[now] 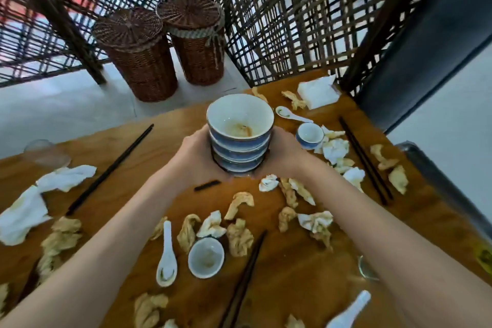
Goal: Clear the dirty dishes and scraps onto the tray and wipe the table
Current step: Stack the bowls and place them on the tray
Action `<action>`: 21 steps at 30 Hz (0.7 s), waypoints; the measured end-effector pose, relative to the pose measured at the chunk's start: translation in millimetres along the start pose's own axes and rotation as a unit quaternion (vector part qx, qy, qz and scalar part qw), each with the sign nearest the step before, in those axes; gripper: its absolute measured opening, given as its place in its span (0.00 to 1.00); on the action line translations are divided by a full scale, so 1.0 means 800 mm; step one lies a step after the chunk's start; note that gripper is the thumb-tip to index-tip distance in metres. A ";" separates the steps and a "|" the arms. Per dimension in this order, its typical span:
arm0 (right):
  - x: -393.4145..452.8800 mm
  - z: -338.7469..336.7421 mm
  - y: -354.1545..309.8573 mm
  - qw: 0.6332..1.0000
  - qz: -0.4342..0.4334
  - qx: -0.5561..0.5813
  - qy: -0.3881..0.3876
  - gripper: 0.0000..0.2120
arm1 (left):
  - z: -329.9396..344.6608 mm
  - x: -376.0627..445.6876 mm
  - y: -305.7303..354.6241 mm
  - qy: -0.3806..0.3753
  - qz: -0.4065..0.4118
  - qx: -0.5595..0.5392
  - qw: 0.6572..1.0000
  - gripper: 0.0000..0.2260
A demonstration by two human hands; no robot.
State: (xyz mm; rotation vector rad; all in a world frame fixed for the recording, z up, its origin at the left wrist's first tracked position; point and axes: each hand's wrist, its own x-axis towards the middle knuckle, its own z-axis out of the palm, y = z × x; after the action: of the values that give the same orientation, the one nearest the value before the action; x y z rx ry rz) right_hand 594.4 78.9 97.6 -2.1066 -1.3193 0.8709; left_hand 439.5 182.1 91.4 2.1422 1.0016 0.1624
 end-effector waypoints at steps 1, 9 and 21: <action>-0.019 -0.007 0.007 1.000 0.008 0.003 0.007 0.42 | 0.007 -0.009 0.016 -0.011 0.007 0.009 1.000 0.41; -0.174 -0.081 0.091 0.995 0.038 0.011 0.090 0.42 | 0.097 -0.065 0.154 -0.080 0.094 0.032 0.992 0.42; -0.358 -0.256 0.310 0.985 0.110 -0.031 0.126 0.37 | 0.343 -0.087 0.388 -0.136 0.111 -0.019 0.984 0.51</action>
State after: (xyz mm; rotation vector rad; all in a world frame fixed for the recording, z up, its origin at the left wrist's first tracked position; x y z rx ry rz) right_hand 798.9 -298.3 133.6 -2.3534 -1.0104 0.6269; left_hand 690.6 -153.9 121.1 2.1661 0.5985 -0.0069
